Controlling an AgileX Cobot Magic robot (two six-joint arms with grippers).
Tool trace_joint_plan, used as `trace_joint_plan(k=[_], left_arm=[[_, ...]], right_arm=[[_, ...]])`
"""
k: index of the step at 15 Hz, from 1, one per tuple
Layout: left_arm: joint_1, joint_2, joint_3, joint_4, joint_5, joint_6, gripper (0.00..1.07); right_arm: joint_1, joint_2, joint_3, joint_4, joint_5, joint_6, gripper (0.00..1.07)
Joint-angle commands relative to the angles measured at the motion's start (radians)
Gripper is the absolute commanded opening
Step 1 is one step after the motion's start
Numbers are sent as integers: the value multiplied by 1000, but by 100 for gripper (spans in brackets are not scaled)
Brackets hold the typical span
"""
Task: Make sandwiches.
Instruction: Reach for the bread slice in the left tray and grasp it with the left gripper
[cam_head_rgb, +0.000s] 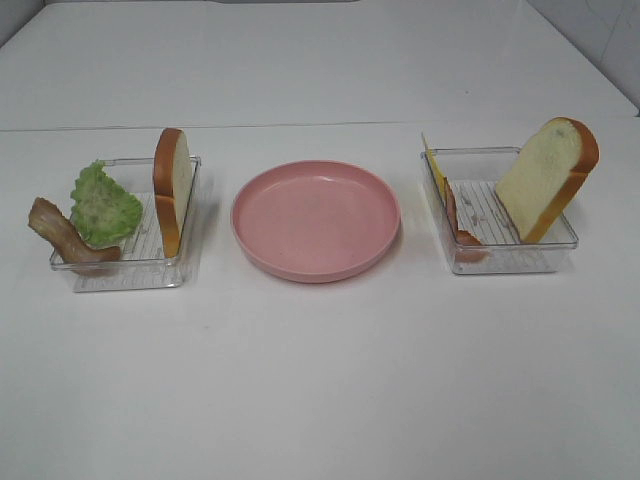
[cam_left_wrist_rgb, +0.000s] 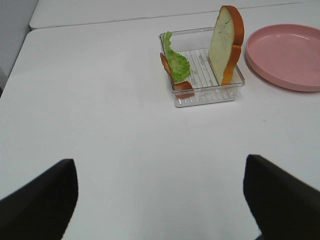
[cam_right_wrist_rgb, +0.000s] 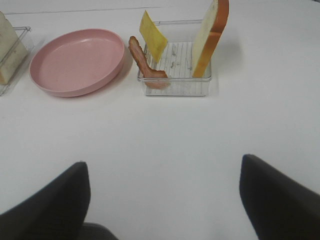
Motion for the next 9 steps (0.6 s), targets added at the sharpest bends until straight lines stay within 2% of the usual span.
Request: trace_joint_plan(k=[1,9], left_arm=[[4,-19,2,-4,-3,-1,85],[4,-19,2,-4,-3,-1,85]], right_arm=[[-3,-13,2,3,-9,-5,77],[-3,-13,2,3,-9,-5,77]])
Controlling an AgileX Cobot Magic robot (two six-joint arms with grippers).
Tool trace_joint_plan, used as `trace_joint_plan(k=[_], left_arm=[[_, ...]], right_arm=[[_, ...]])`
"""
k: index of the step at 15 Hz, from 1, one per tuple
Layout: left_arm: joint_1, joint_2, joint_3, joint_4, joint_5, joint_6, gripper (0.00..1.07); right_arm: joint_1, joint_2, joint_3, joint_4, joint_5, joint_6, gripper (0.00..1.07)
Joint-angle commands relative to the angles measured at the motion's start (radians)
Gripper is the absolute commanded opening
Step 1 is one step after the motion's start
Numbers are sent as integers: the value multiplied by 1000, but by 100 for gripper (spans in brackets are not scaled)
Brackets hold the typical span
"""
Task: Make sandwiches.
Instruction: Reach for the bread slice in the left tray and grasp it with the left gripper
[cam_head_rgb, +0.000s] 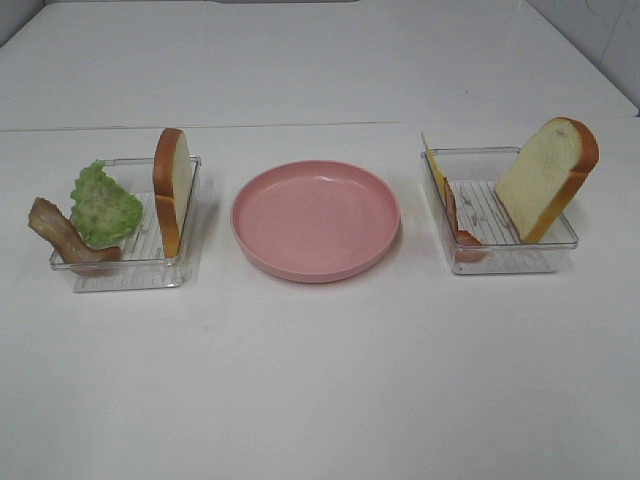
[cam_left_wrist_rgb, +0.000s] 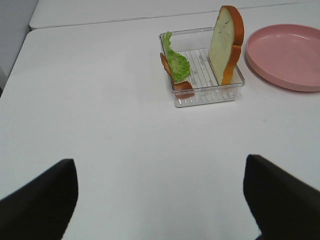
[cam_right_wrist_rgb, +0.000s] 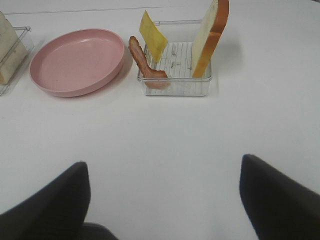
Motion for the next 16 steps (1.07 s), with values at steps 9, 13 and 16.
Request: trace_joint_plan(k=[9,13,16], left_arm=[[4,-19,2,-4,-3,-1,85],[4,-19,2,-3,-3,-1,85],[4,-19,2,-3,-3,0,85]], right_arm=[[-3,-13,2,3,-9,-5,77],[-3,-13,2,3,-9,-5,77],[-3,-13,2,3,-9,-5,77]])
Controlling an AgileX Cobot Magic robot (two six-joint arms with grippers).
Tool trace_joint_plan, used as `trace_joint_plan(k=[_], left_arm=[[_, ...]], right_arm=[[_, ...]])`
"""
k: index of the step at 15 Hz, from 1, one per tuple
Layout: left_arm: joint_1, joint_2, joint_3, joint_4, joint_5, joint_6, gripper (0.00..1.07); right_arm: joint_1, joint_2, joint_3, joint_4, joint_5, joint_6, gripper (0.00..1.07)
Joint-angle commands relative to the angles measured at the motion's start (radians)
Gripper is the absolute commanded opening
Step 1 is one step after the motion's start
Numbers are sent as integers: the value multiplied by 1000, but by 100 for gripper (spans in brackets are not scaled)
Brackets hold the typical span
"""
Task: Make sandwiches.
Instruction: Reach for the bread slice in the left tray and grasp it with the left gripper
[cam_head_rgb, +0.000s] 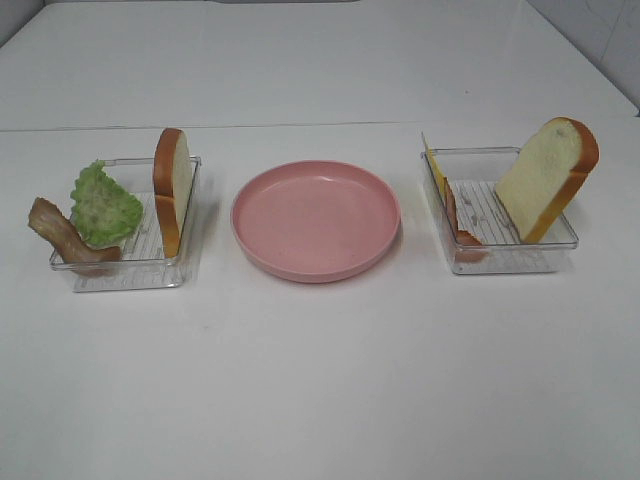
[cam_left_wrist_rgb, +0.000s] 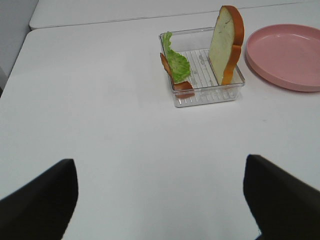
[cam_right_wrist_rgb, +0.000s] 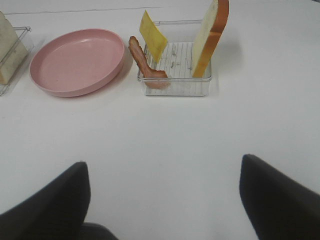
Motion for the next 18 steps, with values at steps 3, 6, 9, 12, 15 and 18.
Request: trace_joint_plan(k=[3,6,9,12,15,18], left_arm=[[4,-16,-18,-5,-31,0,85],[4,102,-84,-17,-136,0,85],[4,414,-189,-27,-228,0,85],[4,663,-294,-30,-240,0,85],[4,1012,-487,-78,-235,0,85],[2,1247,-632,-132,-192,0,85]], right_arm=[[-3,-13,2,3,-9,-5,77],[-3,-13,2,3,-9,-5,77],[-3,-13,2,3,-9,-5,77],[-3,-13,2,3,-9,-5,77],[-3,-13,2,3,-9,-5,77],[-3,-13,2,3,-9,-5,77]])
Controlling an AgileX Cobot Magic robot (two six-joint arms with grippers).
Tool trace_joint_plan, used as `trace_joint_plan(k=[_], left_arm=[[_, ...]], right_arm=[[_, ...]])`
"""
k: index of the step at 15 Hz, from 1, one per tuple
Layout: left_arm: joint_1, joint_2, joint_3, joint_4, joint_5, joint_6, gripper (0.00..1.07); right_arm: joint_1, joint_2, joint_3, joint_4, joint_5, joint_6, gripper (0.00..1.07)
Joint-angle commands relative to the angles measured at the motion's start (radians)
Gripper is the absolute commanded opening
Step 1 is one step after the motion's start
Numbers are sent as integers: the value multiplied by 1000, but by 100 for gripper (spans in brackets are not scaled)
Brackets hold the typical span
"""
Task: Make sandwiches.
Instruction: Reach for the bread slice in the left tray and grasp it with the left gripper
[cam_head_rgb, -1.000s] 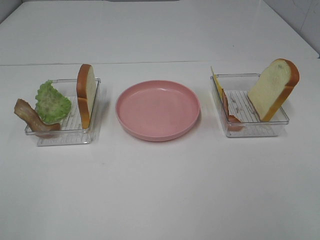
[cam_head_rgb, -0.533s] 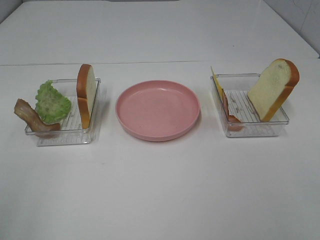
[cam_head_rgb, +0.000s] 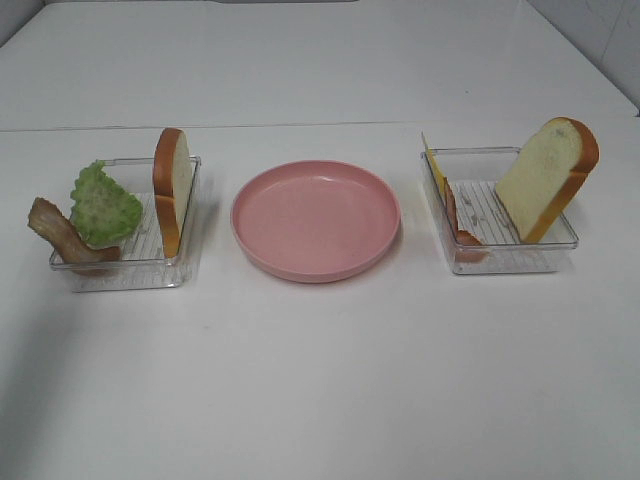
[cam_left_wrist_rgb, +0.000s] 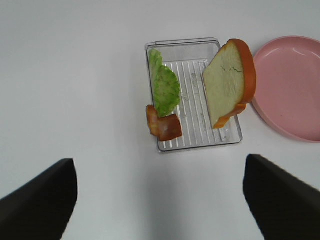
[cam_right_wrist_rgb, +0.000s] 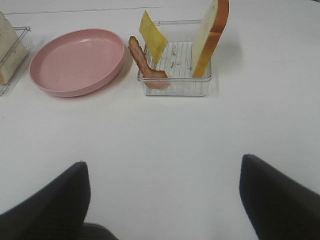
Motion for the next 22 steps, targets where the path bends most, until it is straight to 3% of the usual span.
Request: trace_joint_plan(k=[1,2,5,7,9,11,14,18,22], left_arm=[[-8,140,-112,-44,35,0,85],[-53,301,-234,-45,77,0,85],[-138,474,-399,-35,163,-51,85],[-210,596,-522,37,260,-138,85],[-285,700,-634,132,337,-260,85],[-345,784,-718,188,379,-325,85],[-363,867,-768,198,379,-366,85],[-363,998,-772,202,259,-366,85],[-363,1028,-772,199,203,-366,67]], right_arm=[[-3,-13,2,3,-9,-5,77],[-3,-13,2,3,-9,-5,77],[-3,-13,2,3,-9,-5,77],[-3,-13,2,3,-9,-5,77],[-3,-13,2,3,-9,-5,77],[-3,-13,2,3,-9,-5,77],[-3,-13,2,3,-9,-5,77],[-3,-13,2,2,-9,-5,77],[-3,-13,2,3,-9,-5,77]])
